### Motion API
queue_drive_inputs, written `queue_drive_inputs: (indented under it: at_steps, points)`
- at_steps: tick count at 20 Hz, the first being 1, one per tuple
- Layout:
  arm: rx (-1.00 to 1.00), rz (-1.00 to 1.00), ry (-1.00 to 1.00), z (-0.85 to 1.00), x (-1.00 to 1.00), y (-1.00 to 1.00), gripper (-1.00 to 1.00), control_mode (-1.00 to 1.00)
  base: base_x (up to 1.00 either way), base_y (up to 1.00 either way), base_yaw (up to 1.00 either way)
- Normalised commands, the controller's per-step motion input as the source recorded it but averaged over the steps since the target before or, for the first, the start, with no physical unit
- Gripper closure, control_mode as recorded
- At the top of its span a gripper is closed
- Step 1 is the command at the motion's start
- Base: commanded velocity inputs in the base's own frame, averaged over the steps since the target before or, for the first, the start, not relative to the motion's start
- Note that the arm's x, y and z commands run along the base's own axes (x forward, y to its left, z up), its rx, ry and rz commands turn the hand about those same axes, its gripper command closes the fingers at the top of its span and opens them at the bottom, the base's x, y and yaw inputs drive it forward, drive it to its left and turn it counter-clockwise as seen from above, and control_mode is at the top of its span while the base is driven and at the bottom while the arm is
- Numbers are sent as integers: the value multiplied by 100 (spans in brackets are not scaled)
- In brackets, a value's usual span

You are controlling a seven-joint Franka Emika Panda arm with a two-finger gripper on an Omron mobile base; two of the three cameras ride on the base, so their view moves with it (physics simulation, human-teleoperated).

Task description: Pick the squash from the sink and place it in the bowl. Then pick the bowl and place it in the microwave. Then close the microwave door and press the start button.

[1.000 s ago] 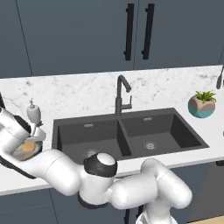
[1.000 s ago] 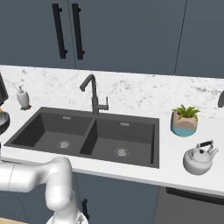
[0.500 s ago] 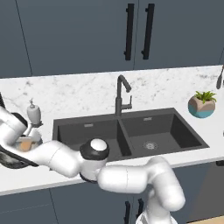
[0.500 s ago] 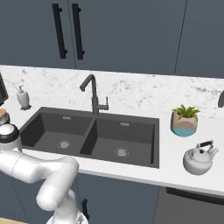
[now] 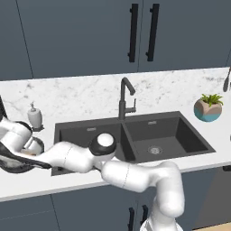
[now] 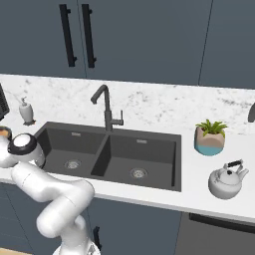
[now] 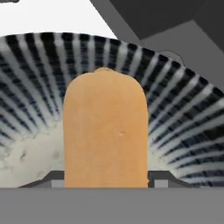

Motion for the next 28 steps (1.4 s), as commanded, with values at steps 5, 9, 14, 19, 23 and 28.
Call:
queue_drive_inputs:
  at_steps: [5,9,14,19,23,28]
  points:
    - [16,-37,1,21,-19,-31,-100,-100,0,0,0]
    - [28,-50,0,16,-89,-38,-100,-100,0,0,0]
    - [8,-43,-17,16,-85,-16,-100,-100,0,0,0]
    - [0,-48,-19,19,-54,-42,-100,-100,0,0,0]
    - [7,-45,-11,17,-72,-71,-100,-100,0,0,0]
    - [12,-37,-8,8,-82,-77,-100,-100,0,0,0]
